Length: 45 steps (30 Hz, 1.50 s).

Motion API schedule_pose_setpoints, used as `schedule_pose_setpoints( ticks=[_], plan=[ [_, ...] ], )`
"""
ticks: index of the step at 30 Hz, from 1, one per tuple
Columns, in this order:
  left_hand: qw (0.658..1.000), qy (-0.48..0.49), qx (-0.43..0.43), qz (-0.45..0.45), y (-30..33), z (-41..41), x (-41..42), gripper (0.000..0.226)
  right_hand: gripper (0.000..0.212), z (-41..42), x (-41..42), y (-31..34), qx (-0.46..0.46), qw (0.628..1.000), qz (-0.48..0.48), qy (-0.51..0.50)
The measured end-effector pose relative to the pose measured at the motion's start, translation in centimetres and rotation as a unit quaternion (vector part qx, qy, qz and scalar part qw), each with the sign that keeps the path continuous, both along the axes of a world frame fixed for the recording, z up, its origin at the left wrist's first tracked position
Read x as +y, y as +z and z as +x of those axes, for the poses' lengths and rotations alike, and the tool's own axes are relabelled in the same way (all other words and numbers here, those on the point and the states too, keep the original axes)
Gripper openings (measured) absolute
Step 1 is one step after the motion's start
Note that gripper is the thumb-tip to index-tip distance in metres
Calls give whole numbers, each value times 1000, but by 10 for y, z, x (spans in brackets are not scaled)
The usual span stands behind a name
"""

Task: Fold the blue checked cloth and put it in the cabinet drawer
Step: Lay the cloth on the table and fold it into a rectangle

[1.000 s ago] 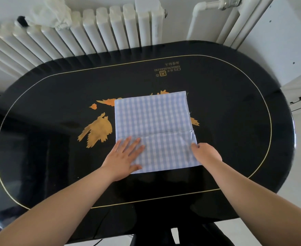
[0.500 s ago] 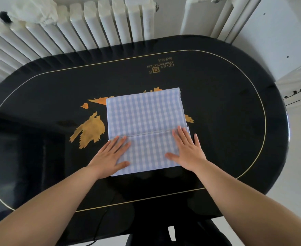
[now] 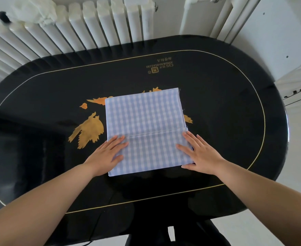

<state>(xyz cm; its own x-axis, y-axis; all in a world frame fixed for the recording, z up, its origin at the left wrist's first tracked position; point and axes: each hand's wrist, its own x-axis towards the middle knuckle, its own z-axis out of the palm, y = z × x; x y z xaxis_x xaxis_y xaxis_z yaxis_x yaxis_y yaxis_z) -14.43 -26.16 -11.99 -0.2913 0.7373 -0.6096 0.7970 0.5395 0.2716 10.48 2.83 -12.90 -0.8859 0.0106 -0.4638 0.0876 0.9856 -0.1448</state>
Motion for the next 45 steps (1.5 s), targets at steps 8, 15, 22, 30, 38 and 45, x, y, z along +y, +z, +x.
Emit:
schedule_pose_setpoints(
  ticks=[8, 15, 22, 30, 38, 45],
  plan=[
    [999, 30, -14, 14, 0, 0, 3, 52, 72, -12, -4, 14, -42, 999, -10, -5],
    [994, 68, -46, 69, -2, -6, -2, 51, 43, 0, 5, 25, 72, 993, -88, -33],
    [997, -10, 40, 66, -5, -22, -26, 76, 33, -14, 13, 38, 54, 959, -180, -213],
    [934, 321, -68, 142, 12, -13, -7, 18, 23, -19, -24, 40, 145, 820, -279, -478],
    [932, 335, -32, 137, 21, -6, 14, 29, 60, 7, -42, 36, 84, 818, -278, -496],
    [939, 337, -13, 70, 22, -4, 37, 29, 28, -21, -20, 30, 15, 834, -160, -527]
  ],
)
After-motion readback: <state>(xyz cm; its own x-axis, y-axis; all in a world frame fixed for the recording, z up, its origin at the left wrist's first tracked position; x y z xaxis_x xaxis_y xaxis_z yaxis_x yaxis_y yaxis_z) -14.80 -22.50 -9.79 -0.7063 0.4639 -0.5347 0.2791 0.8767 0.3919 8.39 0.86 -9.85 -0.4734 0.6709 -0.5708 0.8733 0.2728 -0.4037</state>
